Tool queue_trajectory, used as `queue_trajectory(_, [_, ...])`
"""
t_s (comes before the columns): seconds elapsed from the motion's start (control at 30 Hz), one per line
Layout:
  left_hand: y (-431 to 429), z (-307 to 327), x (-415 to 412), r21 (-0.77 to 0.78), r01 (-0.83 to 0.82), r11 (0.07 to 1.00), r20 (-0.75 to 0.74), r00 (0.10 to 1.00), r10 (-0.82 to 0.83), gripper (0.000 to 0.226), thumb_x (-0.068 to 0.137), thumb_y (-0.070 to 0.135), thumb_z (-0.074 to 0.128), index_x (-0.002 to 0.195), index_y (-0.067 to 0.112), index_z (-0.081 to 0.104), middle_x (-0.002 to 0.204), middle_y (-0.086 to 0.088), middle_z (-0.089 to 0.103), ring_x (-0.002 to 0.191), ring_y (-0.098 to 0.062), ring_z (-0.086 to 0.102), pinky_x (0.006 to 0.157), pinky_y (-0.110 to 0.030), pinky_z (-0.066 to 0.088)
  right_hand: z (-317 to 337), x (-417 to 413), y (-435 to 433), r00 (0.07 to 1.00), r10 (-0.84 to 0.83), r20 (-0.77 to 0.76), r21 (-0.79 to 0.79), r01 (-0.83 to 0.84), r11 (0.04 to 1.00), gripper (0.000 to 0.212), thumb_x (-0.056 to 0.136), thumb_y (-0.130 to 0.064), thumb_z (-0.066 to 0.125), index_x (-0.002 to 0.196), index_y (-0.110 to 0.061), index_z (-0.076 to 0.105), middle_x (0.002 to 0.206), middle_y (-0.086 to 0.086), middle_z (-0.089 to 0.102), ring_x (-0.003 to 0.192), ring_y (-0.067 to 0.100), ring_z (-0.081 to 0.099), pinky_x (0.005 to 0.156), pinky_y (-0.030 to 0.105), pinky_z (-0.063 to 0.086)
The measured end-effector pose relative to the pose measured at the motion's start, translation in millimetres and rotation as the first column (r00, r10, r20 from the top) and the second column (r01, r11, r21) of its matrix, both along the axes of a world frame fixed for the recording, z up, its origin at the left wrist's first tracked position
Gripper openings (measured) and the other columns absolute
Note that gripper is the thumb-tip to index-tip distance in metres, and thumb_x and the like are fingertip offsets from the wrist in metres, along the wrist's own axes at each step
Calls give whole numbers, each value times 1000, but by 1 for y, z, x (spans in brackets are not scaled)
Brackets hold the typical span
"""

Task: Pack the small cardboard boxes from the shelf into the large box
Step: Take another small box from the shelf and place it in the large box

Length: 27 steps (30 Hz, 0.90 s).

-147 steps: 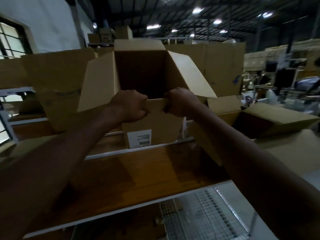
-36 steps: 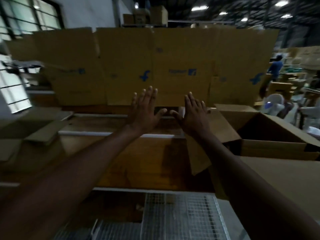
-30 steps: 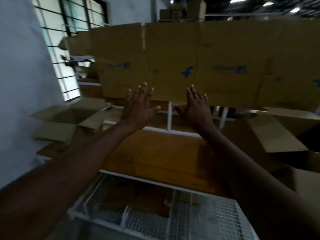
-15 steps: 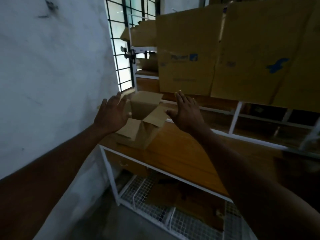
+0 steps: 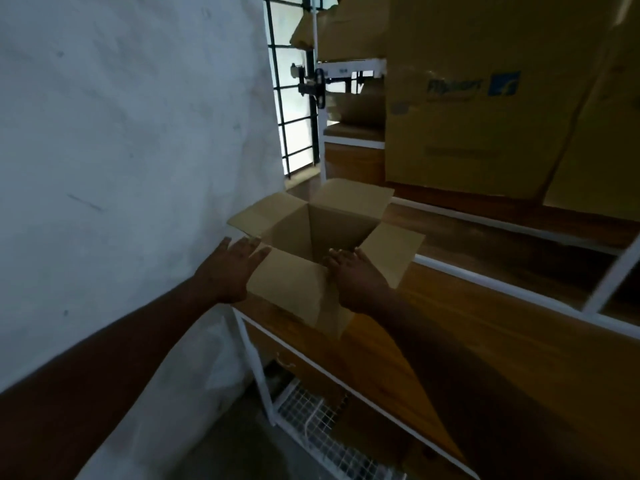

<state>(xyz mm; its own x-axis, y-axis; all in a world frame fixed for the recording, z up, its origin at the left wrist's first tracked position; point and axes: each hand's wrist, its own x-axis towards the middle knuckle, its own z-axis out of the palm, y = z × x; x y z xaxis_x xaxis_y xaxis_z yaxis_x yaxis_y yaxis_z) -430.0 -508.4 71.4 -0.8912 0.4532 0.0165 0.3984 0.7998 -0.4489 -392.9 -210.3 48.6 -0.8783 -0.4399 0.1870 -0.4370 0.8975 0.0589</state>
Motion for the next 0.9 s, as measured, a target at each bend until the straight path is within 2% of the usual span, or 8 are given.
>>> queue_trajectory(0.17, [8, 4, -73, -32, -24, 999, 97, 995, 27, 105, 85, 34, 71, 165, 25, 4, 172, -9, 13, 158, -29, 13, 126, -51, 14, -31, -69, -5, 996, 82, 33, -129, -77, 989, 55, 79, -17, 65, 131, -9, 48, 102, 14, 66, 101, 34, 61, 102, 48, 40])
queue_trajectory(0.27, [20, 1, -107, -141, 61, 988, 175, 984, -35, 96, 83, 54, 76, 161, 30, 26, 168, -3, 28, 157, -27, 16, 127, -50, 12, -39, -87, -9, 986, 152, -65, -183, -162, 970, 20, 76, -18, 63, 94, -9, 66, 73, 12, 65, 70, 35, 64, 67, 35, 39])
queue_trajectory(0.37, [32, -3, -135, -148, 78, 986, 258, 966, -37, 81, 81, 62, 77, 150, 31, 47, 153, 1, 53, 143, -24, 44, 121, -43, 28, -42, -95, -10, 977, 170, -131, -244, -198, 950, 4, 72, -13, 67, 75, -13, 69, 60, 10, 62, 56, 33, 61, 60, 31, 32])
queue_trajectory(0.47, [49, -14, -157, -103, 15, 995, 386, 922, 26, 72, 88, 54, 74, 148, 22, 52, 146, -3, 58, 131, -24, 54, 106, -39, 45, -44, -96, -10, 944, 197, -264, -262, -267, 927, 16, 71, -21, 55, 68, -17, 70, 49, 3, 57, 46, 26, 55, 54, 27, 41])
queue_trajectory(0.57, [60, -18, -173, 12, -14, 1000, 451, 893, 7, 58, 91, 47, 75, 136, 12, 65, 133, -9, 66, 119, -25, 62, 95, -34, 49, -44, -98, -9, 969, 167, -181, -248, -209, 946, 32, 79, -31, 40, 72, -18, 69, 52, 3, 55, 49, 27, 55, 59, 33, 44])
queue_trajectory(0.67, [56, -18, -177, 87, -18, 996, 480, 877, -26, 47, 89, 42, 78, 123, 9, 72, 119, -10, 72, 107, -24, 67, 79, -26, 43, -39, -98, -13, 999, 45, 7, -92, -44, 995, 37, 79, -31, 40, 98, -22, 70, 68, 3, 63, 69, 29, 60, 76, 38, 42])
queue_trajectory(0.8, [44, -17, -172, 173, -18, 985, 482, 873, -69, 41, 87, 38, 79, 115, 7, 76, 115, -12, 74, 105, -27, 68, 80, -30, 47, -31, -90, -13, 999, 21, 36, -96, -17, 995, 44, 79, -33, 49, 118, -23, 67, 83, 5, 71, 78, 28, 62, 85, 41, 43])
queue_trajectory(0.9, [33, -12, -160, 289, 48, 956, 463, 867, -183, 52, 85, 44, 58, 113, 4, 76, 115, -16, 73, 108, -33, 67, 84, -33, 48, -28, -82, -13, 999, 7, 38, -82, -4, 997, 37, 83, -30, 58, 118, -24, 64, 91, 4, 70, 85, 26, 62, 90, 41, 41])
